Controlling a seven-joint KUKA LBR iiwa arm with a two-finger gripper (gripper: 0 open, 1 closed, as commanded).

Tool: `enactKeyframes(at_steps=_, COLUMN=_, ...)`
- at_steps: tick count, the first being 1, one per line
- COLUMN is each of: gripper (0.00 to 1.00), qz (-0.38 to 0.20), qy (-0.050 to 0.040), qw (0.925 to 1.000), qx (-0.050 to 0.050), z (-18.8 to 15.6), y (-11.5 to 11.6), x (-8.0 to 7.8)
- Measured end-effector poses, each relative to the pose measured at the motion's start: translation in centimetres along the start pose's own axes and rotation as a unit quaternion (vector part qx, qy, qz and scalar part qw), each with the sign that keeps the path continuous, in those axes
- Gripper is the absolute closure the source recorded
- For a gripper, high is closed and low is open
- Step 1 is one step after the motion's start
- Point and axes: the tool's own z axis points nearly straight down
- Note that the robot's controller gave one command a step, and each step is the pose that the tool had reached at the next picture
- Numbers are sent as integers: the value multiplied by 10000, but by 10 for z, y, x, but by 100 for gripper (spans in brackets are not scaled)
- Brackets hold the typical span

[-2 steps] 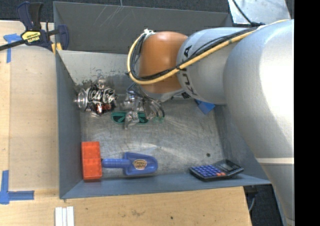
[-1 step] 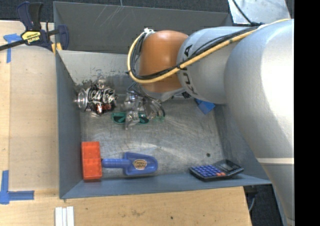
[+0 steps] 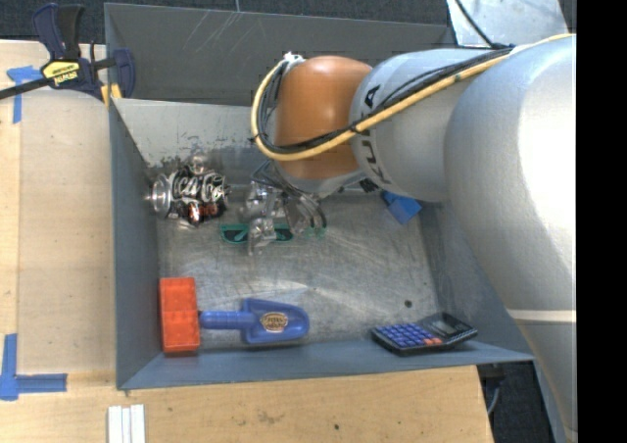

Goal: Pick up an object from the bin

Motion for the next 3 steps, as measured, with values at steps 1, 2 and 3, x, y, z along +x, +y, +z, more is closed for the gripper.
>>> enactKeyframes(at_steps=1, gripper=100, qz=0, qy=45, qw=10000, qx=7, z=-13, y=0, x=1)
enactKeyframes(at_steps=2, gripper=100, qz=0, qy=43, qw=10000, qx=7, z=-33, y=0, x=1)
enactKeyframes(at_steps=3, gripper=100, qz=0, qy=27, qw=10000, qx=5, z=-50, y=0, x=0)
